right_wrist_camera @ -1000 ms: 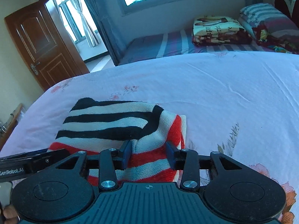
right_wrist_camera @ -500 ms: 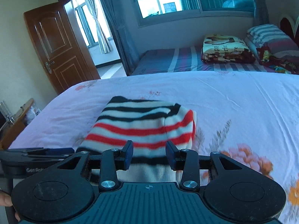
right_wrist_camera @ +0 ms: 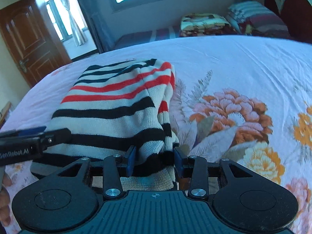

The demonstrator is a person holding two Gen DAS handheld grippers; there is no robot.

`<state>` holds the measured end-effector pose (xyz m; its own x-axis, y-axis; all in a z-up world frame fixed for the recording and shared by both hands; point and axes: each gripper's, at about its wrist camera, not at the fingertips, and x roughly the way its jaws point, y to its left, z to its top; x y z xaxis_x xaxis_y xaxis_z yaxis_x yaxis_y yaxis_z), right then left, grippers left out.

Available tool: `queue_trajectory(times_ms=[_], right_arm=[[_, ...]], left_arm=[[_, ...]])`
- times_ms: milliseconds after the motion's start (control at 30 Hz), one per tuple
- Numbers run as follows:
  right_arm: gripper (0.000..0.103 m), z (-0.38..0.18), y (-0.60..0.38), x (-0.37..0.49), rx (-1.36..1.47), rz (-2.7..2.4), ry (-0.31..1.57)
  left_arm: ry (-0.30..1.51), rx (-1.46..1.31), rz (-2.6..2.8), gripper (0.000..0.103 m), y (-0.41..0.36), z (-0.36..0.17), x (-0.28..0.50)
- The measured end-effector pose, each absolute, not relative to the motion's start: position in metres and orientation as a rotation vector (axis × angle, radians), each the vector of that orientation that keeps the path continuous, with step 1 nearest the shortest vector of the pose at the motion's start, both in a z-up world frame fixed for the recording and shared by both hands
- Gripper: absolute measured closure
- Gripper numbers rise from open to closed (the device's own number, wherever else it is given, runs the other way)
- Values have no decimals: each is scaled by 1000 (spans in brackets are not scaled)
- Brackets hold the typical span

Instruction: Fold small clothes

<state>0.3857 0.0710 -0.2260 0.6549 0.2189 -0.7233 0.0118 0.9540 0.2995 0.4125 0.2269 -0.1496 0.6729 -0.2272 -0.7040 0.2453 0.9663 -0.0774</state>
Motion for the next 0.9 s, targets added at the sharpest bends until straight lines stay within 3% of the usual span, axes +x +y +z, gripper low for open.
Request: queue_trajectory(times_ms=[167, 433, 500, 567, 900], right_arm=[[64, -204, 78, 367, 234, 115, 787], [63, -230, 74, 369, 244, 68, 871], [56, -235, 72, 369, 255, 63, 875], [42, -238, 64, 370, 294, 39, 888], [41, -212, 61, 355, 289, 50, 880]], left_arm=[[778, -32, -253, 32, 238, -143, 395], [838, -13, -239, 24, 234, -164, 391], [860, -19, -235, 22, 233, -168, 393], [867, -20, -225, 22, 233, -168, 391], [889, 51, -160, 16, 213, -151, 374]])
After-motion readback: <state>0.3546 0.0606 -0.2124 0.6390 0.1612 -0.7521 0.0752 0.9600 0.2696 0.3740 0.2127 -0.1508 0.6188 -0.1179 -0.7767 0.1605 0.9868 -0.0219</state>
